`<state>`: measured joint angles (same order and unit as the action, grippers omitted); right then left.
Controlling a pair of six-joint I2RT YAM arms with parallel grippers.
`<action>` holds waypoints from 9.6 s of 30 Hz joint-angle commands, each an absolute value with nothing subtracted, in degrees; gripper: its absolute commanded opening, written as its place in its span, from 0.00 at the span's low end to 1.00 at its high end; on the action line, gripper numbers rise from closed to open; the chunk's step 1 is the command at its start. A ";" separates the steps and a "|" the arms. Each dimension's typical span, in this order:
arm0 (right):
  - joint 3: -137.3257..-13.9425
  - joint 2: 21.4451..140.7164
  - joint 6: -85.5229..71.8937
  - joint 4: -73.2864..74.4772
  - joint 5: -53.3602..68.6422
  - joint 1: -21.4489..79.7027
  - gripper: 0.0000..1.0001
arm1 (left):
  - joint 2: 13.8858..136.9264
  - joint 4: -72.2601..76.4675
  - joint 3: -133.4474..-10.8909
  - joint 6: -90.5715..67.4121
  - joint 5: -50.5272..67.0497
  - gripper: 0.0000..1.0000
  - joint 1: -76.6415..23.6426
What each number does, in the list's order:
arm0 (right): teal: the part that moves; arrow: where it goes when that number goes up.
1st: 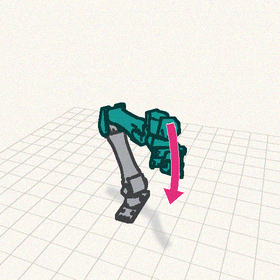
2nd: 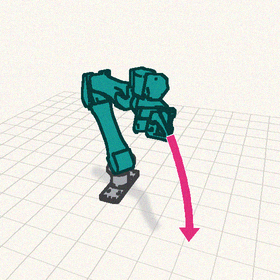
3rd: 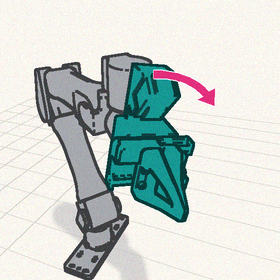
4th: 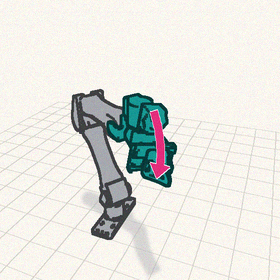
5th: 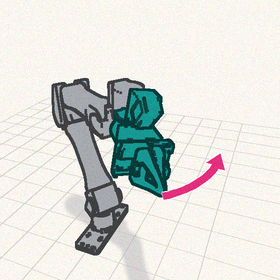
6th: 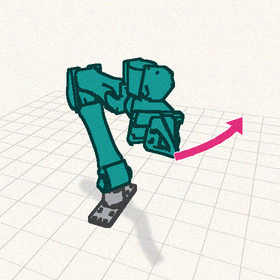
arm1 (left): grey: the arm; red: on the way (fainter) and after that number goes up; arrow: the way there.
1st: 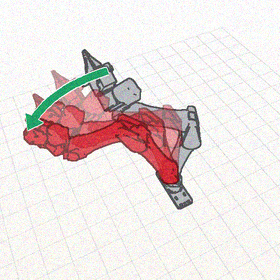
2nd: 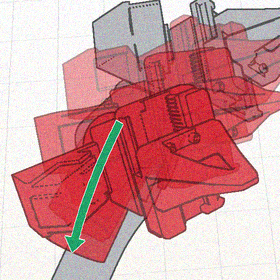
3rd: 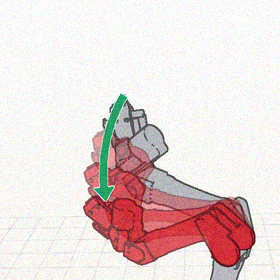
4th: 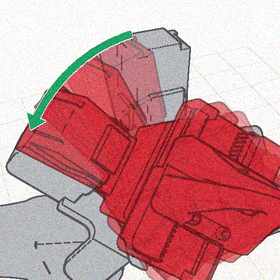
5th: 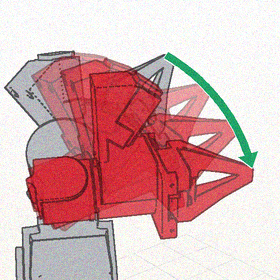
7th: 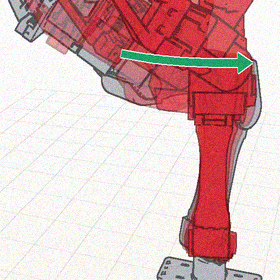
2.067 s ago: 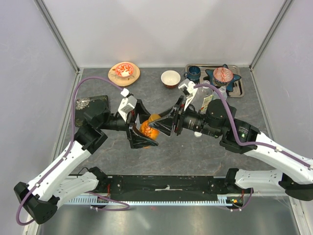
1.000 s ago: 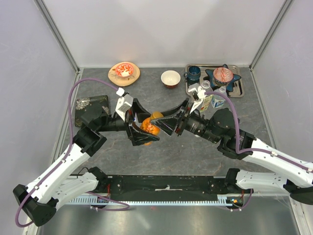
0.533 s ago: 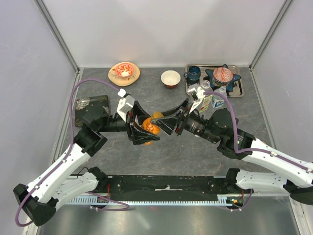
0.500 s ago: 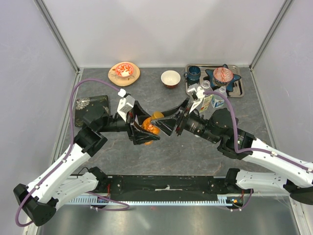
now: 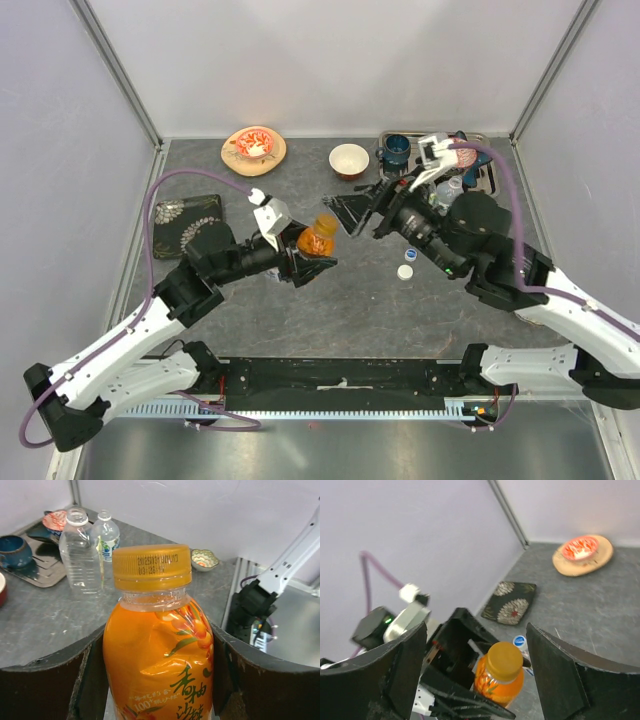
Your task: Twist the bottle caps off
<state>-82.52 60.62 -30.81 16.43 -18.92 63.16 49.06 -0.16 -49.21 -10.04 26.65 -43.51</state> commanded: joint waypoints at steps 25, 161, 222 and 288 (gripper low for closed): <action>-83.67 68.55 -38.23 25.49 -22.76 63.37 0.64 | 47.90 1.76 -48.96 7.47 -10.02 0.21 -59.77; -88.07 69.08 -34.28 30.94 -18.02 63.28 0.79 | 49.22 1.93 -51.59 3.25 -8.26 0.26 -62.05; -78.93 55.55 -11.60 13.27 53.34 63.28 0.00 | 60.90 29.09 -56.43 -38.05 72.86 0.23 -48.78; -45.09 89.11 -30.85 7.65 -17.58 47.29 0.00 | 24.79 -11.34 -46.94 -11.60 24.70 0.25 -45.62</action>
<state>-44.40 87.29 -29.80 11.03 -18.48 48.05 25.36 -11.09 -47.46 -13.93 26.02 -45.71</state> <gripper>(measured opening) 0.482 0.715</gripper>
